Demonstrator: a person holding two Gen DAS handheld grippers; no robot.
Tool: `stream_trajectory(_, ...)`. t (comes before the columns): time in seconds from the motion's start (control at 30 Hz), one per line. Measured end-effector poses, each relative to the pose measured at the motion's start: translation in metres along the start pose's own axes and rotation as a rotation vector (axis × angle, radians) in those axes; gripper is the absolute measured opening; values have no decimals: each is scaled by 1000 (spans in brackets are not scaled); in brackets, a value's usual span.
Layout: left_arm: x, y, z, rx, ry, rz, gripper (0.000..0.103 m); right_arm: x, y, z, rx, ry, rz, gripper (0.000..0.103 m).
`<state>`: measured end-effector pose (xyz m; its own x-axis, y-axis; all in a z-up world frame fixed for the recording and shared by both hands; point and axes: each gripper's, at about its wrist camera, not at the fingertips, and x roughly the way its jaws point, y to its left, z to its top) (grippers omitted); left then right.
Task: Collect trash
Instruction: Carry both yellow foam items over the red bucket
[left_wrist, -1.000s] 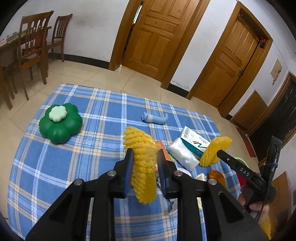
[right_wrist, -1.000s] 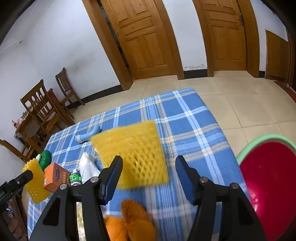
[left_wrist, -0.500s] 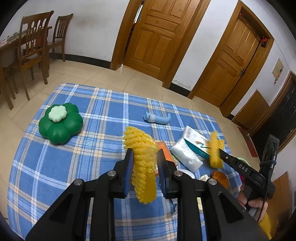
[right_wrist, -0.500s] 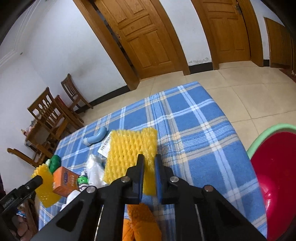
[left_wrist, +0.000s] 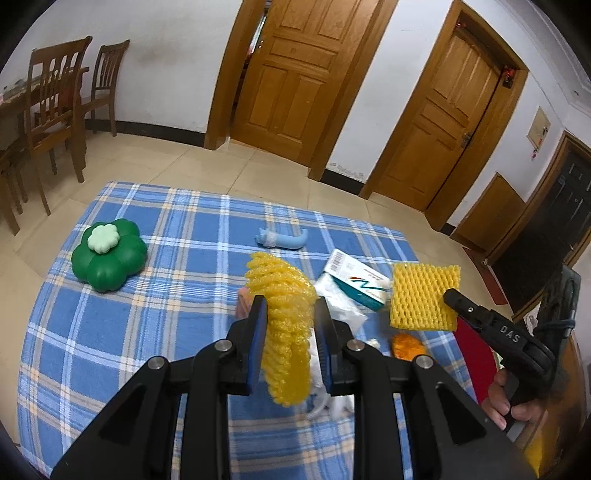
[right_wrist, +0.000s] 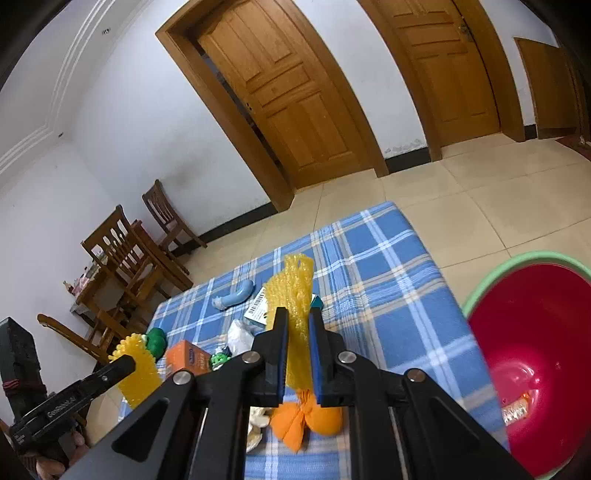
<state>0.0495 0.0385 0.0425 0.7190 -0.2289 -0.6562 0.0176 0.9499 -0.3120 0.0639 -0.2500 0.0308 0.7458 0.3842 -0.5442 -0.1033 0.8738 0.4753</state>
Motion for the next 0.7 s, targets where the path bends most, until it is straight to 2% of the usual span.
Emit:
stream_trajectory(0.27,-14,-33,-6,56,-3,-39,25,-48,-5,-4,21,-58,-22,12)
stream_trajectory(0.7,-18,-99,-20,172,26,-112,25,-123,-47,-18,93,-162,-156,12)
